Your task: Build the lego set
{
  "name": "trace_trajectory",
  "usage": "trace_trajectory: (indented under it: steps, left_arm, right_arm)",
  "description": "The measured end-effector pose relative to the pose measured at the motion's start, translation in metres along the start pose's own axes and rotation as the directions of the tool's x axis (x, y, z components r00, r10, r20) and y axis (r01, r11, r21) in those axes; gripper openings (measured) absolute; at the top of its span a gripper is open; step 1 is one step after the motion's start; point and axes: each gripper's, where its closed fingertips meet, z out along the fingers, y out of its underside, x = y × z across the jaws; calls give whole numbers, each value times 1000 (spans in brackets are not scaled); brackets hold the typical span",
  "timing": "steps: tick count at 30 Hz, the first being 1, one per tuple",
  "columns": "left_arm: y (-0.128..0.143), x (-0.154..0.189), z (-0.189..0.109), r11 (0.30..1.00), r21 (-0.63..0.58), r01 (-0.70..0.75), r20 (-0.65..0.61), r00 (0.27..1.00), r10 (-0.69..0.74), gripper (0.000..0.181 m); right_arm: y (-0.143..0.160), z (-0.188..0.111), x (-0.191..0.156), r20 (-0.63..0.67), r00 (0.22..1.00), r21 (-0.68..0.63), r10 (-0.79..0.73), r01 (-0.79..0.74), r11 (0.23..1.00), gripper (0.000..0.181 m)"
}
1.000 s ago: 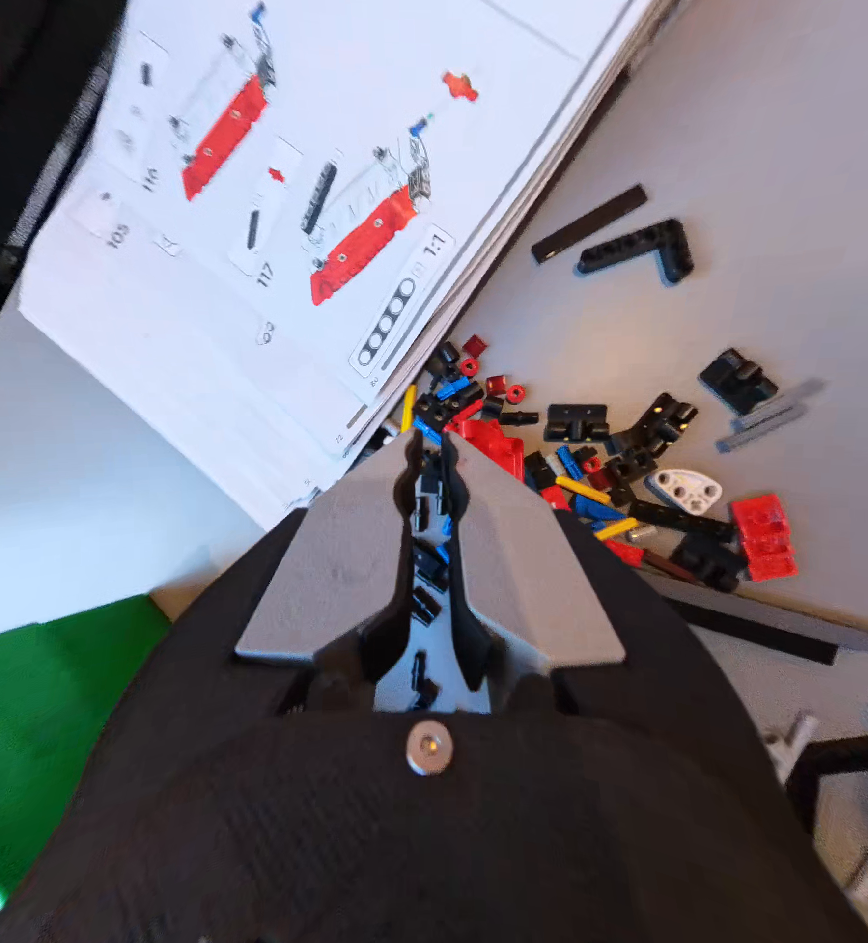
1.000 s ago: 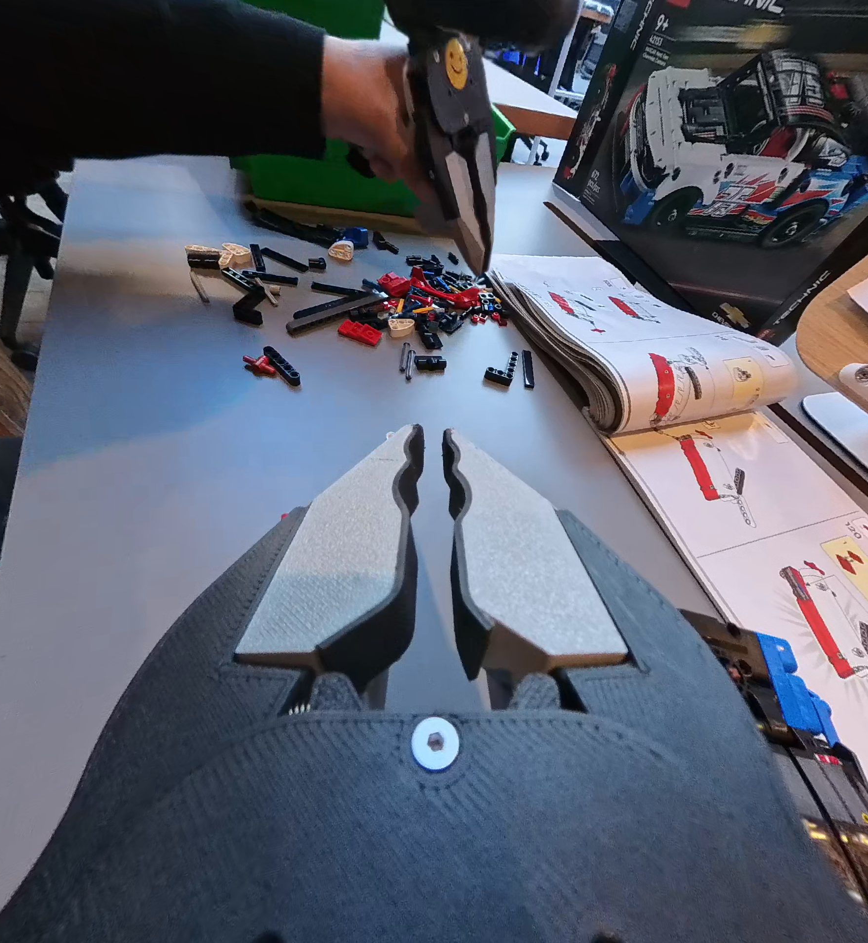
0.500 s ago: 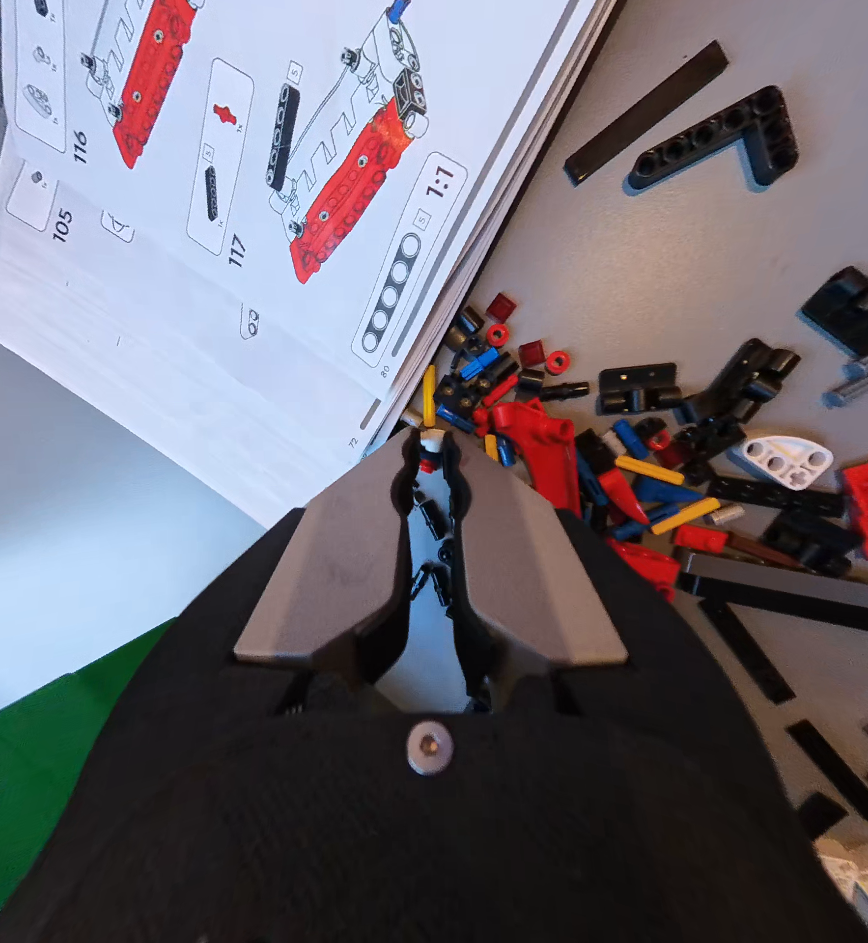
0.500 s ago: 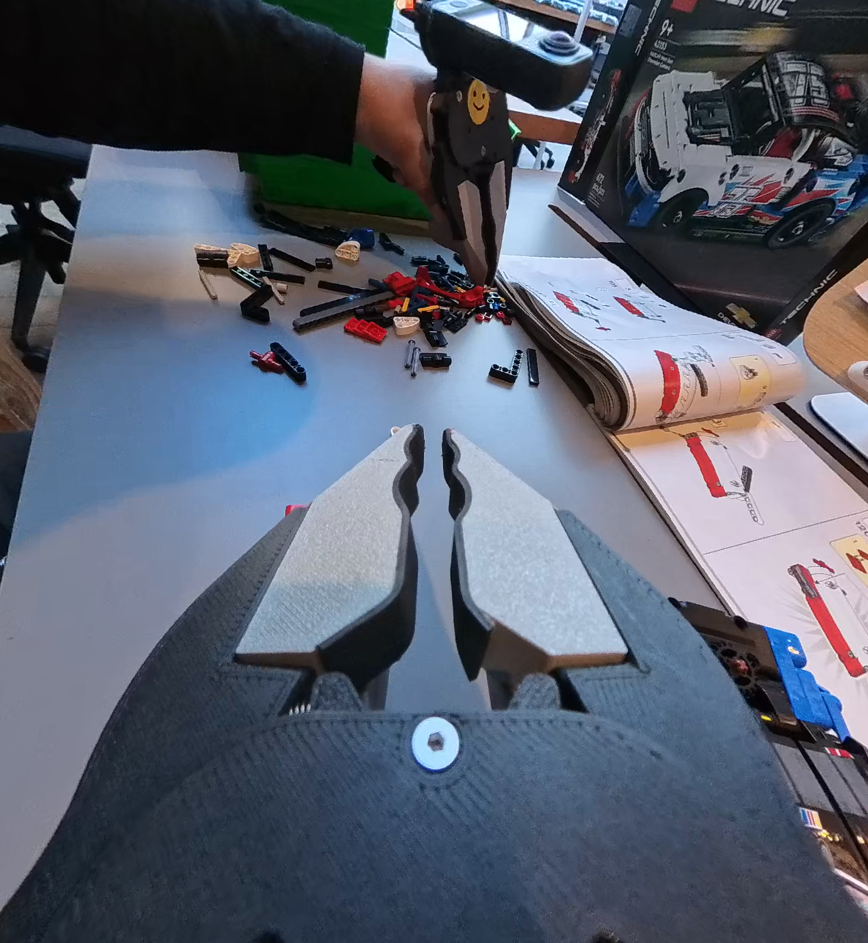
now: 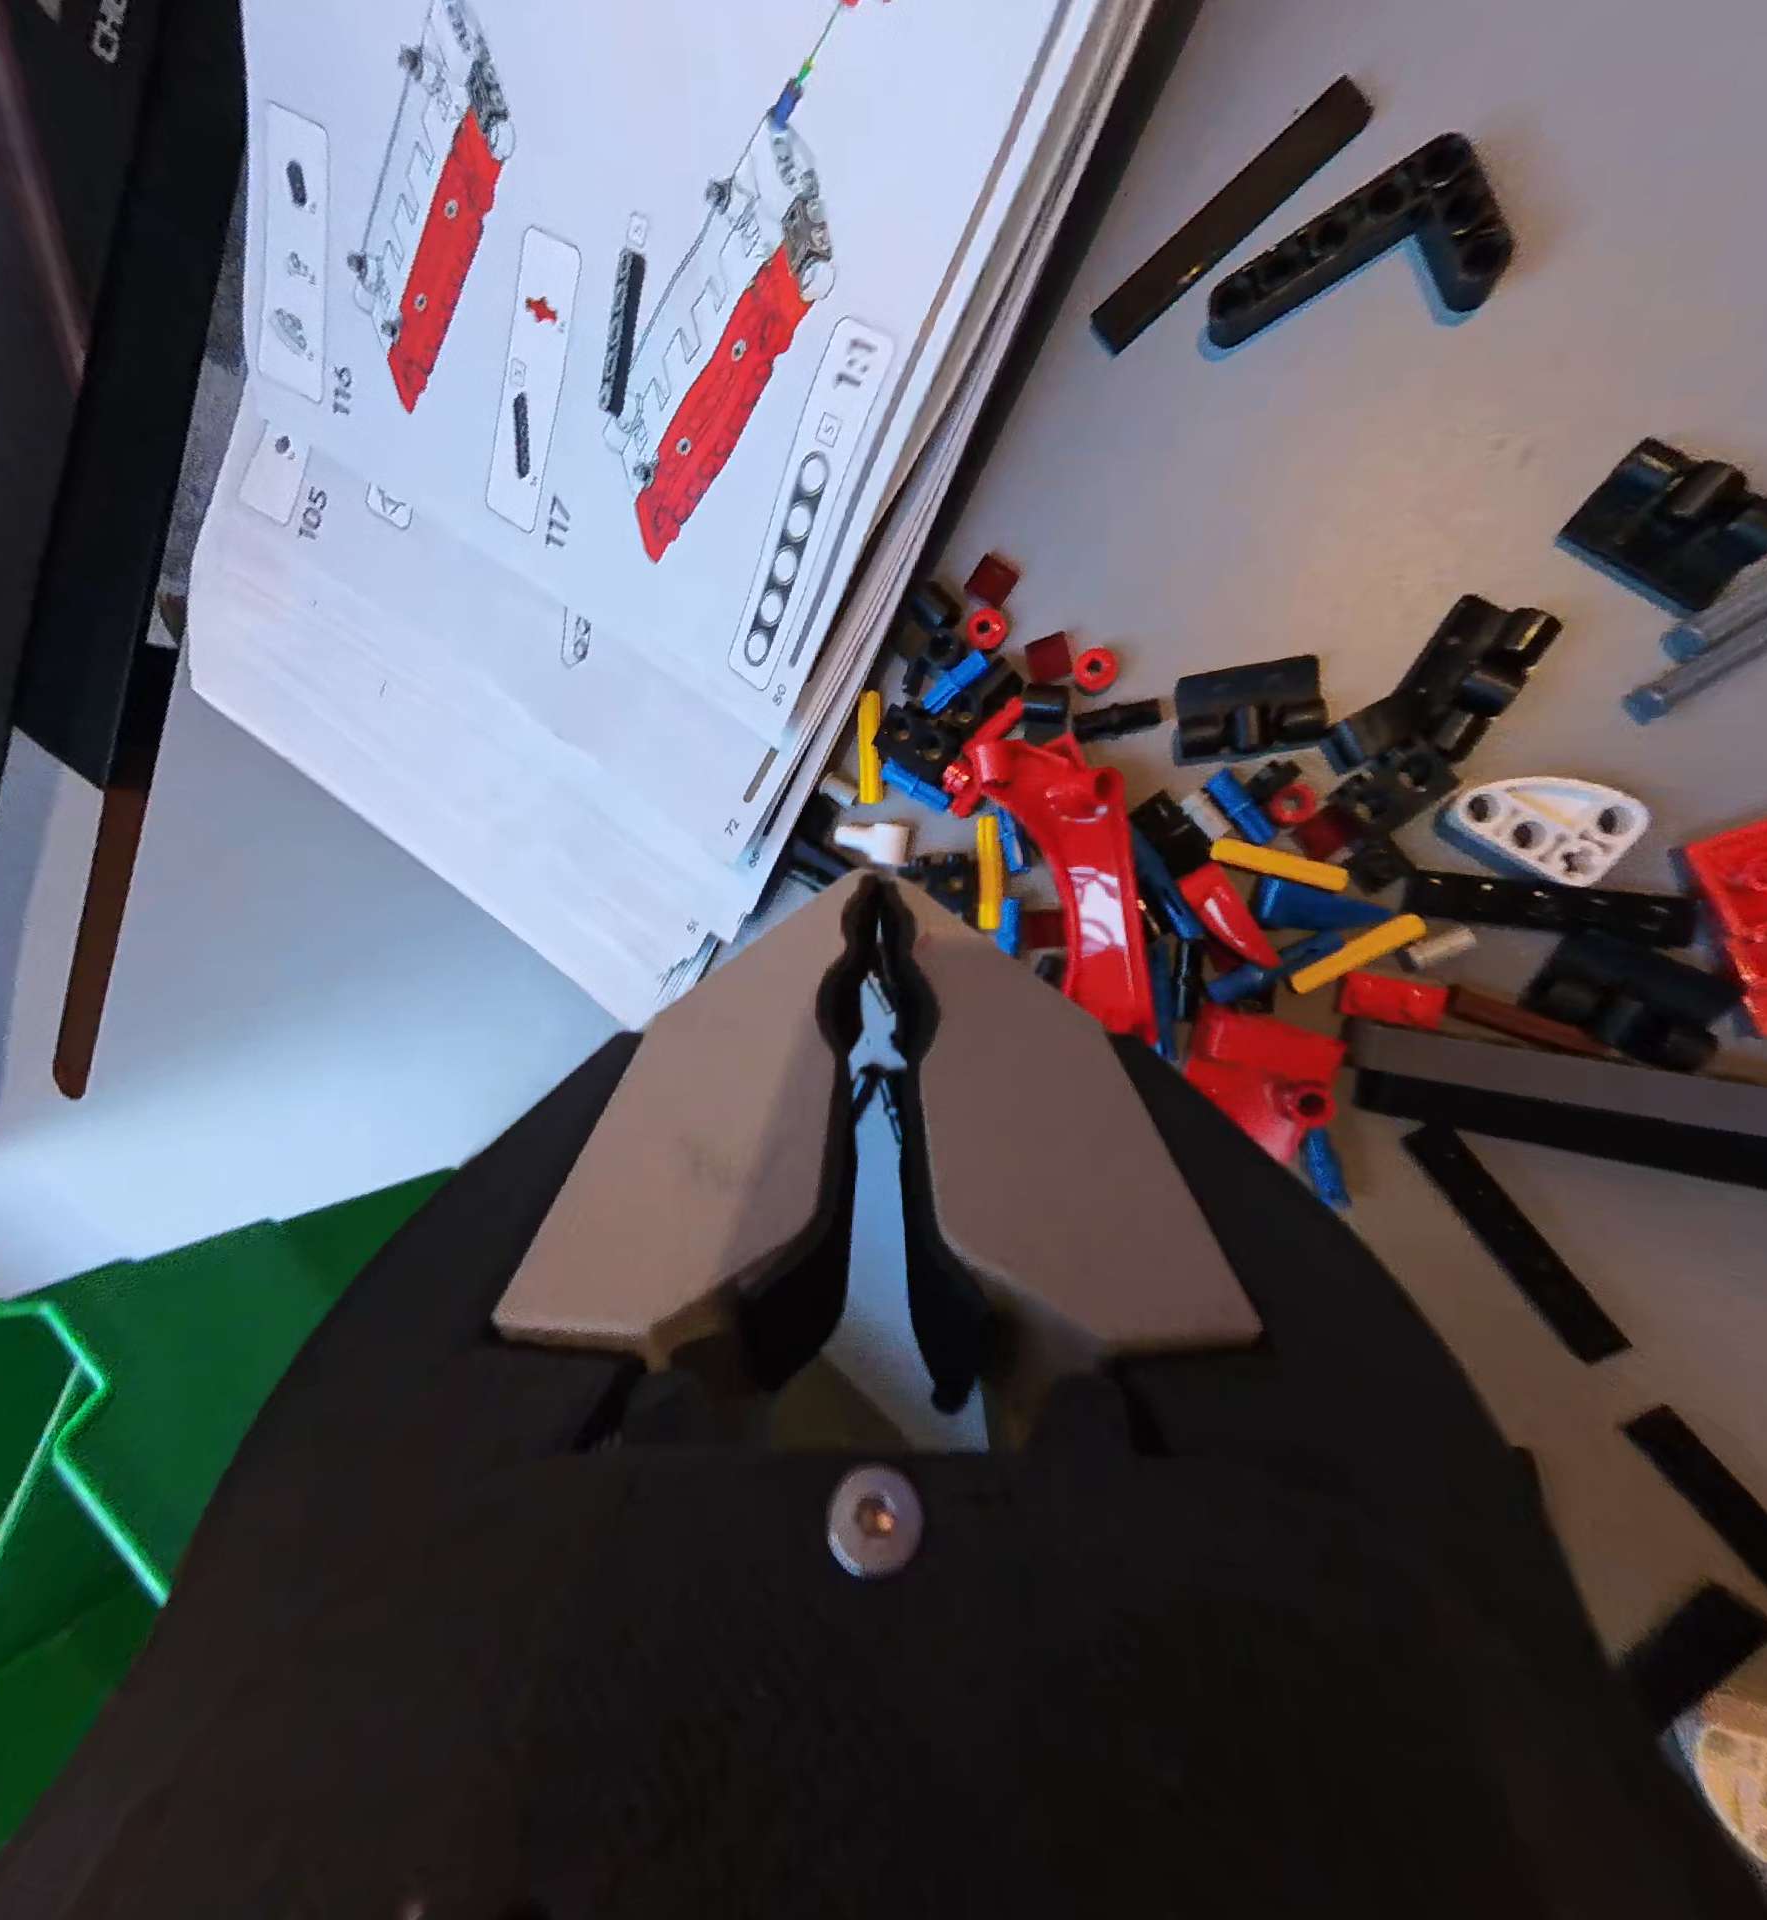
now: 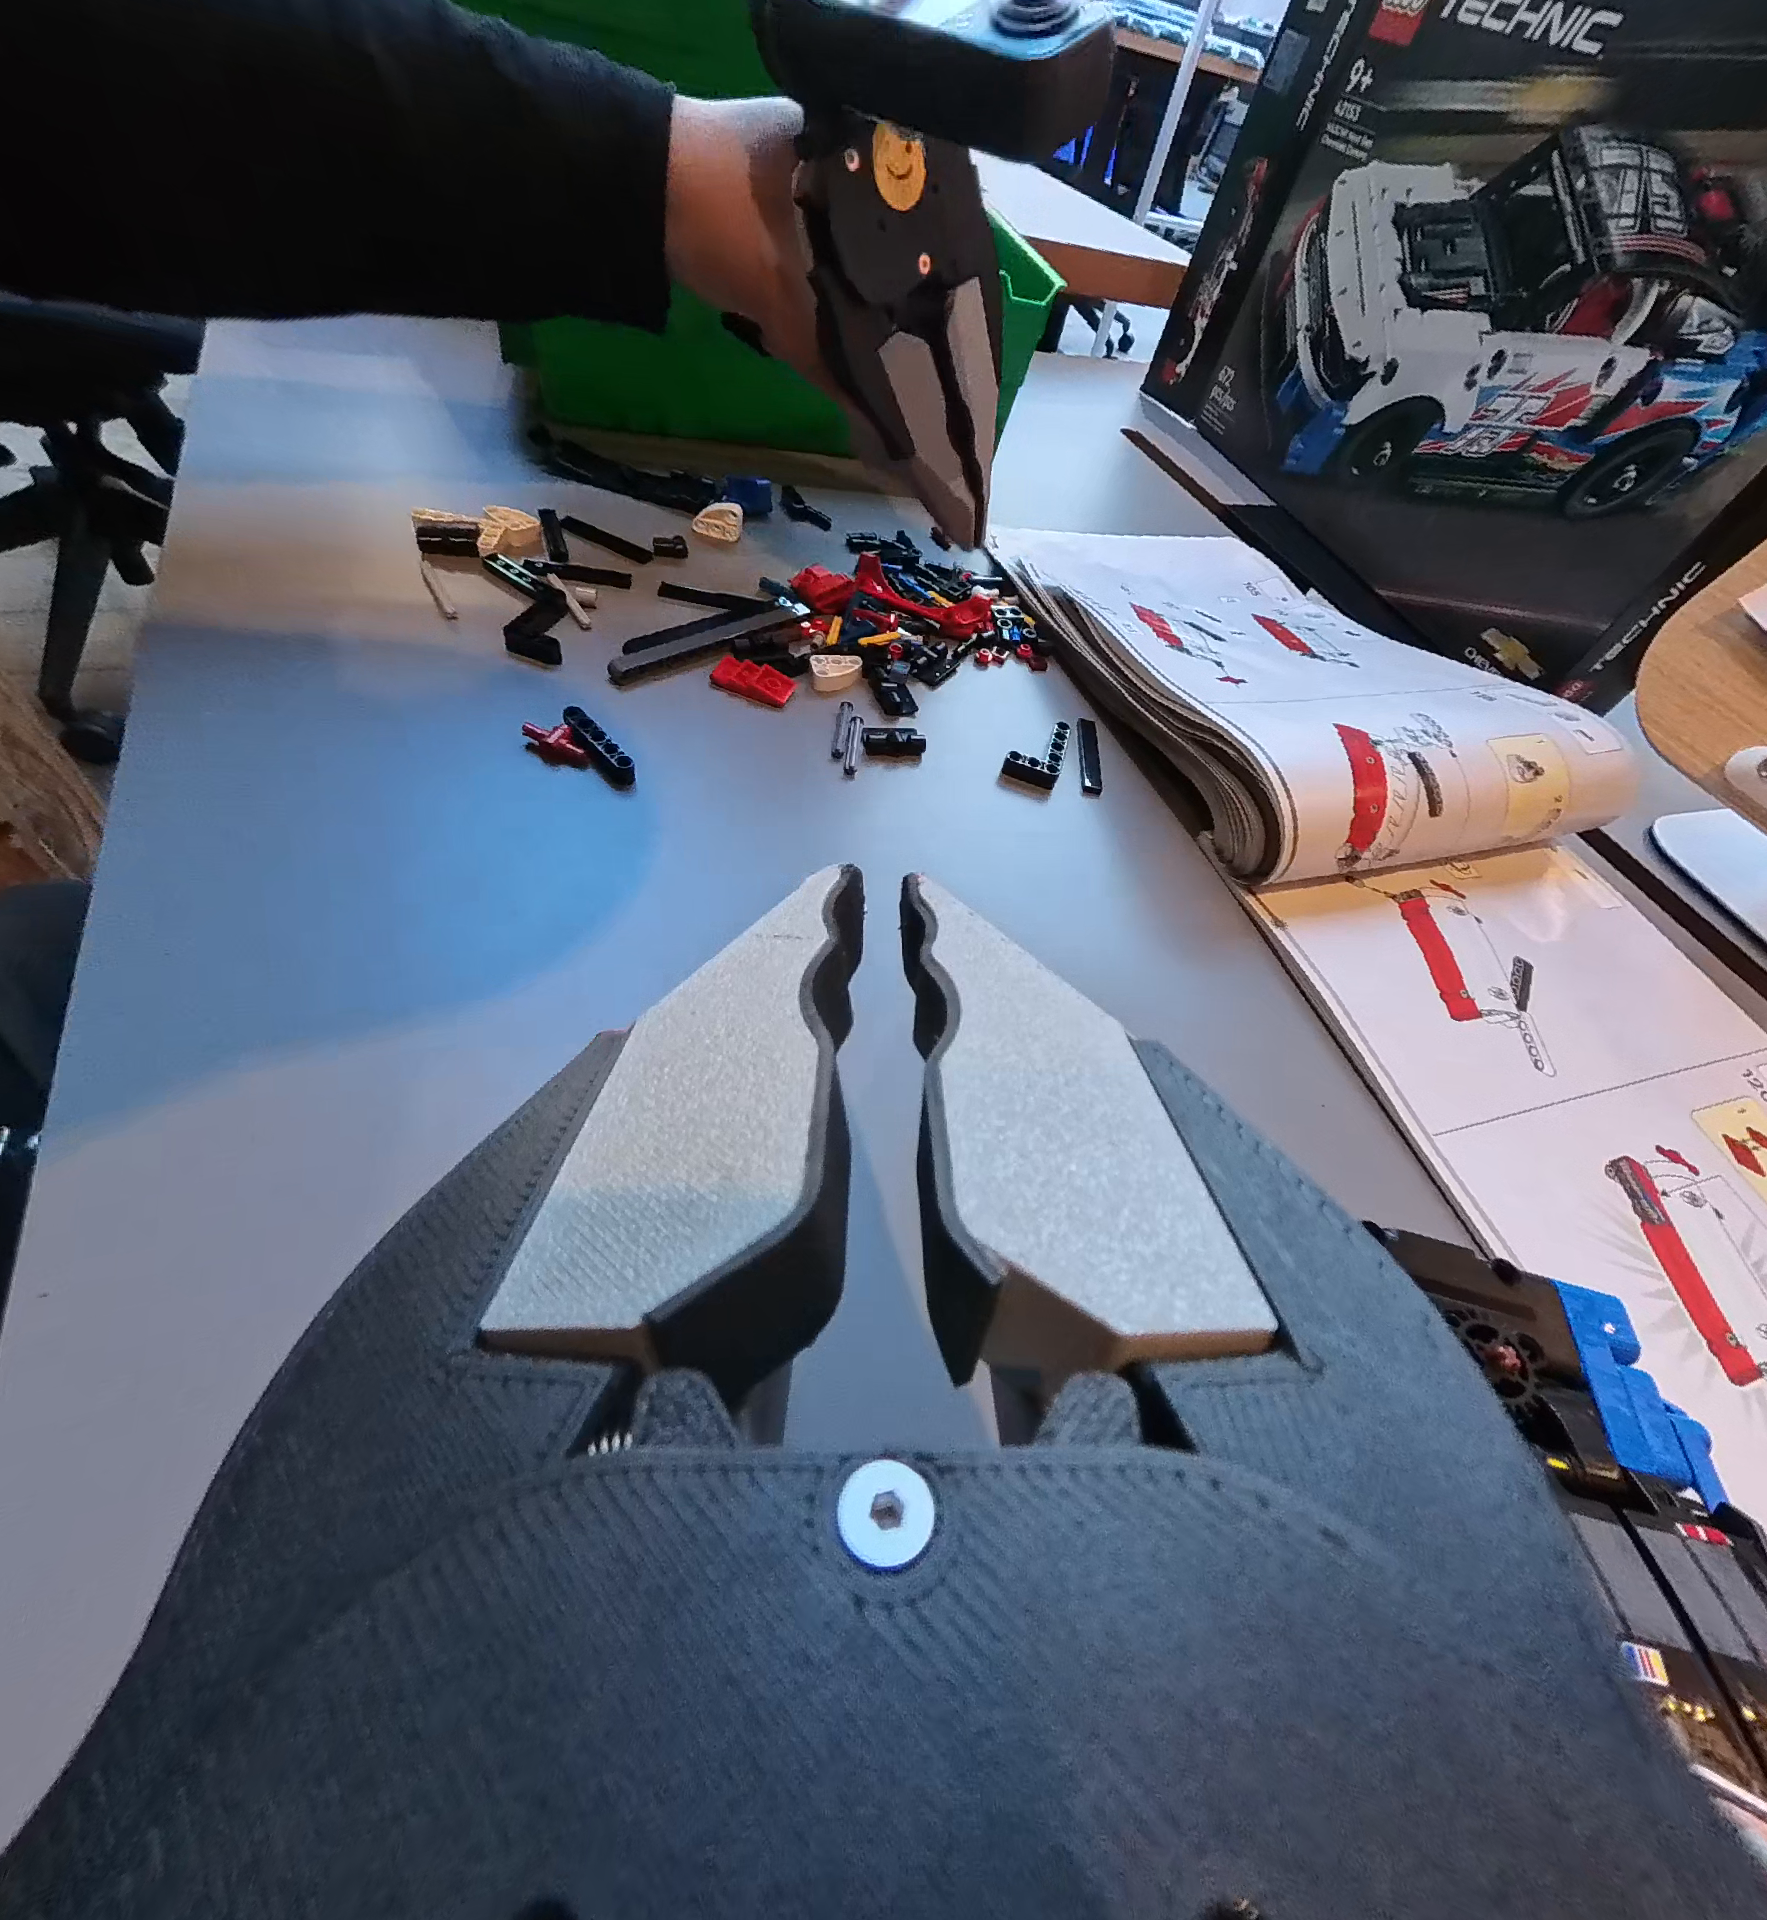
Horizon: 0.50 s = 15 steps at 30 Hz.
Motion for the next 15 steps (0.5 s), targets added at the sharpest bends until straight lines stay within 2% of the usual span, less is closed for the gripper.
trace_trajectory:
  steps: [3, 4, 5, 10, 15]
  left_arm:
    - [1, 0, 4, 990, -6, 140, -65, 988, -140, 0]
    - [0, 1, 7, 987, -8, 163, -89, 983, -164, 10]
    - [-1, 0, 9, 987, -6, 161, -93, 983, -161, 14]
    - [-3, -5, 16, 997, -32, 72, -82, 994, -74, 12]
    - [-6, 0, 21, 998, -54, -16, -161, 987, 7, 12]
  right_arm:
    - [0, 0, -2, 1, 1000, -3, -6, 6, 1000, 5]
    - [0, -1, -2, 0, 1000, -4, -8, 8, 1000, 5]
    - [0, -1, -2, -1, 1000, -6, -10, 10, 1000, 5]
    - [-2, -3, -1, -8, 1000, 0, -11, 11, 1000, 5]
    - [0, -3, 0, -7, 1000, -1, -6, 6, 1000, 5]
